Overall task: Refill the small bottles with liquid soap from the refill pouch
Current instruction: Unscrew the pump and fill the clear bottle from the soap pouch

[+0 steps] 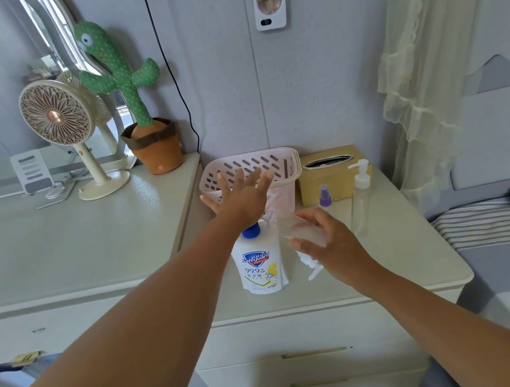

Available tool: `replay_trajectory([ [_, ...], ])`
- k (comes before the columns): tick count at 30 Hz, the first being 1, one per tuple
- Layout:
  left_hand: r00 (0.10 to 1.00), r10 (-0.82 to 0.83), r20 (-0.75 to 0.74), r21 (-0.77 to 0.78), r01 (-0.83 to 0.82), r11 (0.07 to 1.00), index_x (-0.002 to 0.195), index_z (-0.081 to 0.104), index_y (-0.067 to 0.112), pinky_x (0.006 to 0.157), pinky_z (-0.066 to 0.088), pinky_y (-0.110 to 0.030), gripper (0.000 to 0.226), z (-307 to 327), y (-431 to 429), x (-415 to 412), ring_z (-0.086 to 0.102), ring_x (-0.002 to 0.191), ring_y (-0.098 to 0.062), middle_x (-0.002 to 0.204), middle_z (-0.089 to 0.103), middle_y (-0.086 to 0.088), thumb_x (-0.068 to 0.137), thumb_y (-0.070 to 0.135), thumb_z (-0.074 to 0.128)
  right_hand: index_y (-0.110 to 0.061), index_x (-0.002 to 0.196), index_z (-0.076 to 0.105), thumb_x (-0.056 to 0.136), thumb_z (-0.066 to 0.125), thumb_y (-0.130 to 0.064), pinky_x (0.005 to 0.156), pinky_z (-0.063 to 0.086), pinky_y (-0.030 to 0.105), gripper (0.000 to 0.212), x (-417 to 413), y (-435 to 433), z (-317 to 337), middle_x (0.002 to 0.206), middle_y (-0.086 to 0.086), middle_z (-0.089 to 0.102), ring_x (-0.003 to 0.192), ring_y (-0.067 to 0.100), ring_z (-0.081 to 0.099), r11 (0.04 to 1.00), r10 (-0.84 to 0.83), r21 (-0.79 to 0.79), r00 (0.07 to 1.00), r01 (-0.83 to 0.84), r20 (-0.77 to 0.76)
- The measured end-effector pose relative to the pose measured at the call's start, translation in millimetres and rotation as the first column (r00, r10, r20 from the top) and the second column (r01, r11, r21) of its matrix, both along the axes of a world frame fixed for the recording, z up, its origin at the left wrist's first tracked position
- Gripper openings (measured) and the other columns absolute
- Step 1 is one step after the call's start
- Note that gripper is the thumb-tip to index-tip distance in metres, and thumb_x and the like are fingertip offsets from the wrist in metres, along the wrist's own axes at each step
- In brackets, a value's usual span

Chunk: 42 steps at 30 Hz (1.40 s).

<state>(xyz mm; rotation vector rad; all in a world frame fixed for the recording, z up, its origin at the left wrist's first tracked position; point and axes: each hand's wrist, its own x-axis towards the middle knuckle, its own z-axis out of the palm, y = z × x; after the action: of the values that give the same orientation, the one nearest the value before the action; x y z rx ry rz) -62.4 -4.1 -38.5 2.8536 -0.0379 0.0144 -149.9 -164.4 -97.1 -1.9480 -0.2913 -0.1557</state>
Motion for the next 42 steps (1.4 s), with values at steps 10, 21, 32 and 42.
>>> replay_trajectory([
  [10, 1.0, -0.013, 0.004, -0.093, 0.013, 0.996, 0.149, 0.017, 0.04, 0.106, -0.017, -0.066, 0.062, -3.0, 4.3, -2.6, -0.016, 0.146, -0.028, 0.161, -0.001, 0.004, 0.094, 0.064, 0.005, -0.025, 0.124, 0.051, 0.086, 0.068, -0.023, 0.086, 0.039, 0.01, 0.042, 0.1, -0.5, 1.7, 0.119, -0.013, 0.056, 0.11, 0.003, 0.05, 1.0, 0.018, 0.004, 1.0, -0.018, 0.009],
  [21, 0.999, -0.034, 0.028, -0.115, 0.037, 0.993, 0.15, 0.018, 0.036, 0.109, -0.011, -0.067, 0.055, -1.4, 7.7, 5.2, -0.017, 0.145, -0.03, 0.161, -0.001, -0.001, 0.099, 0.055, 0.01, -0.031, 0.122, 0.05, 0.086, 0.068, -0.026, 0.084, 0.04, 0.008, 0.04, 0.1, 0.9, 6.6, 0.11, -0.026, 0.052, 0.103, -0.011, 0.048, 1.0, 0.01, 0.008, 1.0, -0.01, 0.004],
  [32, 1.0, -0.008, 0.0, -0.087, 0.008, 0.996, 0.149, 0.018, 0.041, 0.106, -0.015, -0.065, 0.061, -4.1, 1.0, -4.2, -0.014, 0.146, -0.027, 0.161, 0.002, 0.006, 0.095, 0.064, 0.005, -0.028, 0.122, 0.051, 0.086, 0.068, -0.024, 0.079, 0.039, 0.006, 0.04, -0.7, -0.3, -1.6, 0.117, -0.013, 0.056, 0.107, 0.003, 0.051, 1.0, 0.001, 0.004, 1.0, -0.001, -0.006],
  [42, 1.0, 0.012, 0.01, -0.024, -0.011, 1.0, 0.15, 0.013, 0.042, 0.106, -0.016, -0.066, 0.061, -1.9, 1.4, -3.0, -0.019, 0.145, -0.027, 0.161, -0.007, 0.005, 0.093, 0.066, 0.006, -0.025, 0.123, 0.051, 0.086, 0.068, -0.022, 0.079, 0.041, 0.004, 0.04, 1.4, -1.4, 2.4, 0.119, -0.011, 0.056, 0.11, 0.005, 0.05, 1.0, 0.011, 0.002, 1.0, -0.011, -0.011],
])
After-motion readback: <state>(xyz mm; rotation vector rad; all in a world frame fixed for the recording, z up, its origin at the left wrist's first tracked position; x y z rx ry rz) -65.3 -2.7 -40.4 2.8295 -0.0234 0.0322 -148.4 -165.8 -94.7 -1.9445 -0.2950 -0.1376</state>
